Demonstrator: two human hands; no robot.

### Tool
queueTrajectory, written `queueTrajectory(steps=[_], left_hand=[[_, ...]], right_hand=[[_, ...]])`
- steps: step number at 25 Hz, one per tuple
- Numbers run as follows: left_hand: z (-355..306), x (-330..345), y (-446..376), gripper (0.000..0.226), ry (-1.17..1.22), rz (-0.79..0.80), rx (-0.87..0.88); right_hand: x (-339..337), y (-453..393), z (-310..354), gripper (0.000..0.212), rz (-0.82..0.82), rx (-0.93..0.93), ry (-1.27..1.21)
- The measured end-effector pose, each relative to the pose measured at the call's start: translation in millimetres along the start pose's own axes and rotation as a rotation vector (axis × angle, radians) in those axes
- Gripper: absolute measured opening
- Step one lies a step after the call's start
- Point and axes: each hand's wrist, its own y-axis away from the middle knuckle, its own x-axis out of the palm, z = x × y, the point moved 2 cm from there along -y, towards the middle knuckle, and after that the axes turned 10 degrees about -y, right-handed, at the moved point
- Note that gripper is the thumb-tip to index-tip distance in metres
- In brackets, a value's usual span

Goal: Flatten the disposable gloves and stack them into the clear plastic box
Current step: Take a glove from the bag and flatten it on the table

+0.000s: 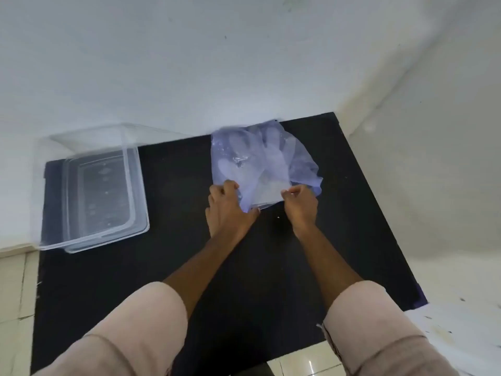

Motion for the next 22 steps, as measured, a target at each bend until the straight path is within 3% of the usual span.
queueTrajectory(steps=[2, 4, 6, 9, 11, 13, 15, 17, 19, 22], left_hand=[[-15.2, 9.7, -8.7, 0.052, -0.328, -0.112, 0.313], [-24.8, 22.0, -20.4, 0.034, -0.513, -0.162, 0.552], [-28.1, 28.0, -35.9, 0.024, -0.621, -0.133, 0.565], [-27.5, 31.3, -54.2, 0.047, -0.718, 0.006, 0.392], [-27.9, 27.3, -64.1, 0.071, -0.667, 0.114, 0.288], [-28.5, 22.4, -70.5, 0.08, -0.558, 0.178, 0.244], [-31.1, 19.8, -72.8, 0.082, -0.462, 0.159, 0.266], [-33.3, 19.5, -73.9, 0.088, -0.38, 0.129, 0.282], [-35.4, 20.0, -73.7, 0.092, -0.338, 0.116, 0.271], [-32.9, 18.1, -74.3, 0.091, -0.283, 0.115, 0.25]], right_hand=[[-3.9, -19.0, 1.4, 0.032, -0.111, -0.014, 0.197], [-3.2, -35.9, -0.3, 0.042, -0.119, 0.003, 0.305], [2.8, -48.0, -3.1, 0.043, -0.069, 0.058, 0.338], [6.4, -58.7, -6.3, 0.023, -0.019, 0.108, 0.277], [8.4, -62.2, -7.3, 0.024, 0.0, 0.084, 0.012], [13.7, -55.5, -3.2, 0.024, -0.015, 0.099, -0.416], [27.1, -43.3, -4.0, 0.011, 0.009, 0.312, -1.003], [50.9, -33.2, -7.5, 0.039, 0.097, 0.497, -1.397], [74.5, -25.4, -5.0, 0.051, 0.14, 0.563, -1.408], [92.3, -28.0, 2.4, 0.05, 0.08, 0.641, -1.254]])
